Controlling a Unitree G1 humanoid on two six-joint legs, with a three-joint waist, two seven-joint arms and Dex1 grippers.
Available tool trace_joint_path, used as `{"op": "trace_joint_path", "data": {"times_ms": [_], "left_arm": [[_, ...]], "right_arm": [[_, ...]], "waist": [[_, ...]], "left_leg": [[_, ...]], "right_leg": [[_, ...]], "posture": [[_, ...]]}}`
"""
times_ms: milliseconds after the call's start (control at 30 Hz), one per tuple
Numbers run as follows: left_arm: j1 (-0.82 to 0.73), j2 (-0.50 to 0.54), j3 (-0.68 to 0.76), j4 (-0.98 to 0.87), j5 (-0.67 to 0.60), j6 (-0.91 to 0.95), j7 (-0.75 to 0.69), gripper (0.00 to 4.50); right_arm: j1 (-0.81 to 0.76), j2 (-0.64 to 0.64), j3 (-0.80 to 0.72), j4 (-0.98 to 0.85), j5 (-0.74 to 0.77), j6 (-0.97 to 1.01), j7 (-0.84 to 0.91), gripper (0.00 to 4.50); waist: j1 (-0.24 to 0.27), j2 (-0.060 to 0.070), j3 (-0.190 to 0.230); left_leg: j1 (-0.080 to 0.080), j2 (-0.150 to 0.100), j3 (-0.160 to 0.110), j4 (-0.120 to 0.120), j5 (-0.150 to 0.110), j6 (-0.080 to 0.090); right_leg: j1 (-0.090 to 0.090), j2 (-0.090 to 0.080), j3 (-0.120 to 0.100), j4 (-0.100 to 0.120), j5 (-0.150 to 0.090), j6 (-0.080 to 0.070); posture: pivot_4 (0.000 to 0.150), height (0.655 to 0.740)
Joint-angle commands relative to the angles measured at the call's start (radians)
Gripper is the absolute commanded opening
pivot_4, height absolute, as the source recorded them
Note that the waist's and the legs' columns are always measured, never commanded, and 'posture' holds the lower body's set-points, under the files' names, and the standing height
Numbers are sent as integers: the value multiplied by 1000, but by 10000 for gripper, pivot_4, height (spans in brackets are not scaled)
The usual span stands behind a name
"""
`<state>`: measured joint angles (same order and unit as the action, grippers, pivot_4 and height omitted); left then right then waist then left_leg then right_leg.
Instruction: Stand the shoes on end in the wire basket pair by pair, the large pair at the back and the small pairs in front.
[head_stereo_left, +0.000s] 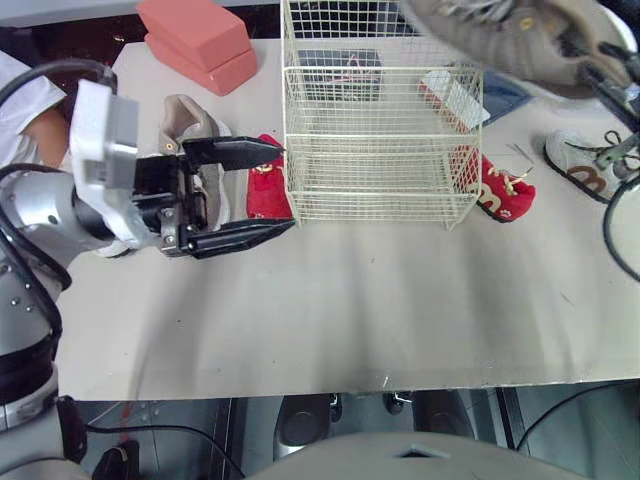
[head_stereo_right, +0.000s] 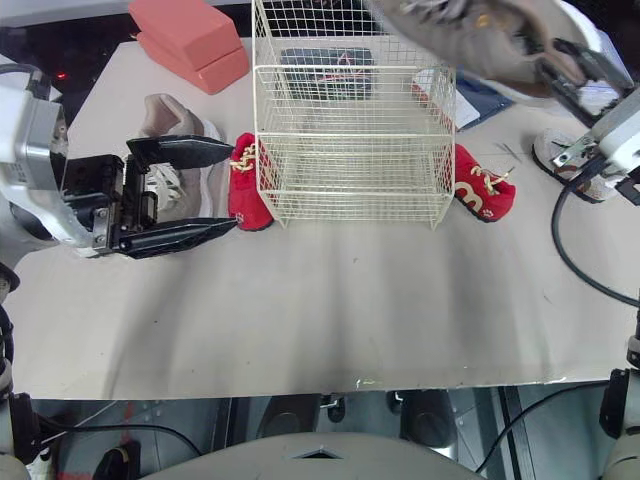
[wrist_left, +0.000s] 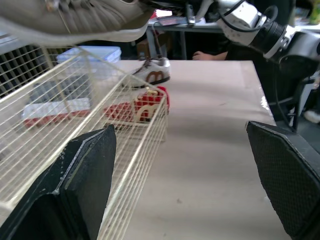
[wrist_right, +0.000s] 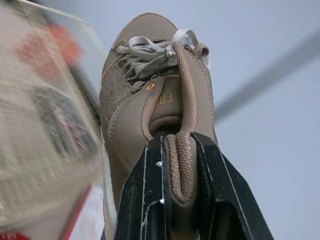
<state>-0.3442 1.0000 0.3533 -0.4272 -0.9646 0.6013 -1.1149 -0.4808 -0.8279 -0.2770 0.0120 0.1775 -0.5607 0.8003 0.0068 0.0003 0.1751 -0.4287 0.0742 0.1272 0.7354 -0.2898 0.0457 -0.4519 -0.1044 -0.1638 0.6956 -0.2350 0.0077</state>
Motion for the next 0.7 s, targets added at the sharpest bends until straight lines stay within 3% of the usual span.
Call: {"op": "trace_joint_path", "data": {"times_ms": [33,200,433,700], "left_arm": [[-22,31,52,14,-1,-15,-30,45000],[-37,50,92,27,-40,7,-52,45000],[-116,59,131,60,-146,66,-45,45000],[-197,112,-54,74,-28,78,-102,45000]], "right_arm": [[-51,-46,12,12,24,-204,59,239],[-84,-107,116,75,71,-450,168,239],[-138,-168,273,66,175,-602,245,239],[-266,-175,404,26,213,-648,290,239]], "waist": [[3,0,0],[4,-1,0],[2,-1,0],[3,-1,1]], "left_leg": [[0,0,0,0,0,0],[0,0,0,1,0,0],[0,1,0,2,0,0],[1,0,0,3,0,0]], "right_leg": [[0,0,0,0,0,0],[0,0,0,0,0,0],[0,0,0,1,0,0],[0,0,0,2,0,0]], "posture": [[1500,6860],[1500,6860],[1500,6860],[1500,6860]]}}
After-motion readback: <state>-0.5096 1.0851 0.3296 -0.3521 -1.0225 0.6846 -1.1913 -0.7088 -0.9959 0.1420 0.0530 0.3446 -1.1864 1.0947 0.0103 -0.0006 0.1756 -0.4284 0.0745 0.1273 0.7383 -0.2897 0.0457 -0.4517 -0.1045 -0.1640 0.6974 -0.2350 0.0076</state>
